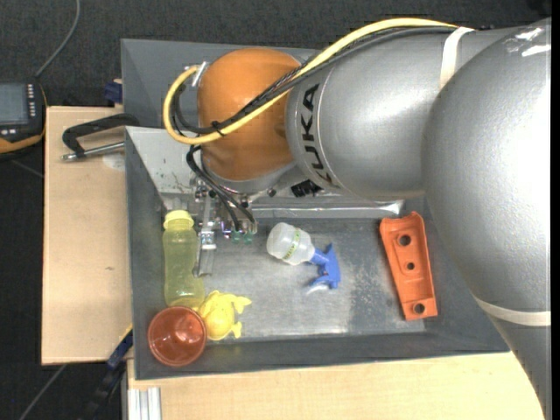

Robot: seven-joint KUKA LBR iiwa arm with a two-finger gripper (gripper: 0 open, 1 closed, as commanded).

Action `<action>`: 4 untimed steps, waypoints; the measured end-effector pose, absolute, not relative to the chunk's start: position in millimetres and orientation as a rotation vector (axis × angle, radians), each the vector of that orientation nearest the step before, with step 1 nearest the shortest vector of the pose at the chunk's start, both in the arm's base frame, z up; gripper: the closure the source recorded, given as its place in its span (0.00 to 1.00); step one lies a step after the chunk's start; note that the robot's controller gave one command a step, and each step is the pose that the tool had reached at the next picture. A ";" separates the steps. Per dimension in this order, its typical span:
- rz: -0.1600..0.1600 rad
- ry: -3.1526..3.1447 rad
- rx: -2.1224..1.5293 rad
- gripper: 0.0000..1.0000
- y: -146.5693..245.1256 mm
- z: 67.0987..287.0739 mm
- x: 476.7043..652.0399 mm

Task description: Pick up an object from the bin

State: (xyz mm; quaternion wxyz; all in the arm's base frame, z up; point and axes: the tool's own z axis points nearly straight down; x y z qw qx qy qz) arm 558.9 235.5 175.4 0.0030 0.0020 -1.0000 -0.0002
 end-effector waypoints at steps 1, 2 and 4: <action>-0.004 -3.143 0.002 0.00 234.4 180.7 560.8; -0.006 -3.142 0.051 0.00 193.7 145.2 572.8; -0.008 -3.140 0.150 0.00 144.8 106.2 566.8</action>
Offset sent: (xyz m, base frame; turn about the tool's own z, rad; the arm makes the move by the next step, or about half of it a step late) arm 0.0183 -0.0644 -0.0489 -0.0338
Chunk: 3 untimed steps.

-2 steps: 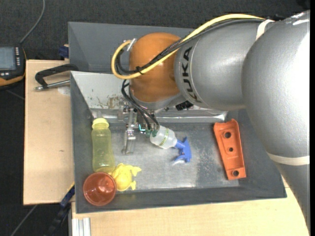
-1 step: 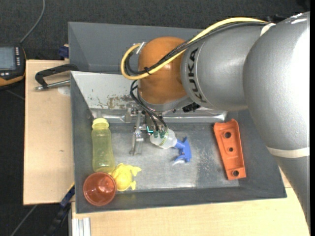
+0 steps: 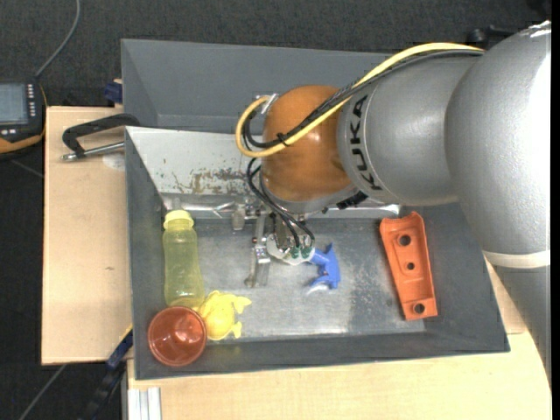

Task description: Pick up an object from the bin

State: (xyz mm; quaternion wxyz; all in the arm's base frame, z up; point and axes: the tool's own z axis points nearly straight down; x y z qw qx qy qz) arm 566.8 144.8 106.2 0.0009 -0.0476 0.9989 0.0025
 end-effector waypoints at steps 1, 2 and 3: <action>0.003 3.142 -0.041 0.00 123.7 89.0 574.8; 0.007 3.139 0.036 0.00 96.1 93.1 583.5; 0.010 3.121 -0.283 0.00 64.3 99.9 592.9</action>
Offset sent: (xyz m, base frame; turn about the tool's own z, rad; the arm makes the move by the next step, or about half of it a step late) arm 0.0259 -0.0837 -0.0068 -0.0844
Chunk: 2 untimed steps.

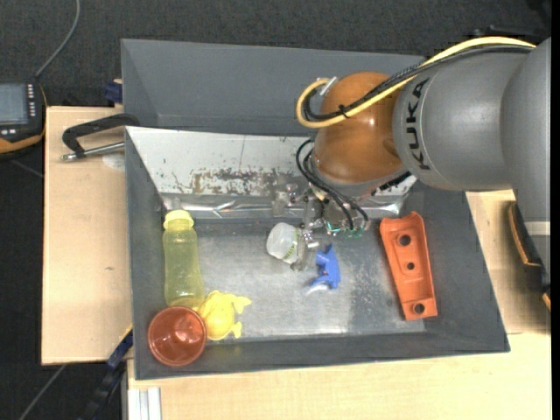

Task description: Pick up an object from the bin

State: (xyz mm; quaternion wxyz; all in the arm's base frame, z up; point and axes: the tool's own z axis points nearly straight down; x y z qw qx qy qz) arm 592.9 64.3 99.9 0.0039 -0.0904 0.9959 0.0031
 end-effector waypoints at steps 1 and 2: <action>0.010 3.138 0.041 1.00 31.6 70.6 567.7; 0.010 3.137 0.041 1.00 31.6 70.7 567.8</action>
Offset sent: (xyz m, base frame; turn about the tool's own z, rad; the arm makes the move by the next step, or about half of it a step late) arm 0.0000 0.0000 0.0000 0.0000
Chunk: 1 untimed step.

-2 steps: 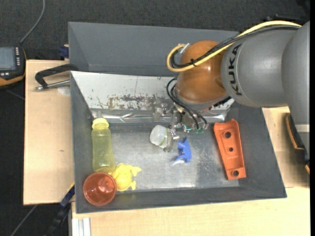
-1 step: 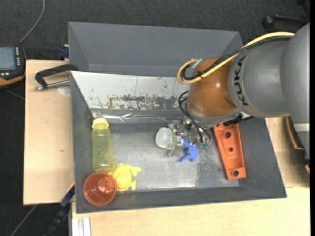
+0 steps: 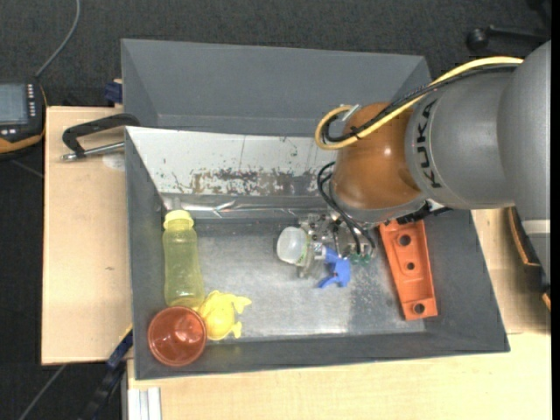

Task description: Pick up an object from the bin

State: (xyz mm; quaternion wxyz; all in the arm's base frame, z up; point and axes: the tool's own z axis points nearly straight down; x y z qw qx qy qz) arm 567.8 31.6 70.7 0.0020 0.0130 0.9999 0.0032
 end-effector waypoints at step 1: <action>0.012 3.133 0.020 1.00 37.4 182.5 579.1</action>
Offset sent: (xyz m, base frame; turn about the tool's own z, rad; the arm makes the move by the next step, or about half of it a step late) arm 0.0000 0.0000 0.0000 0.0000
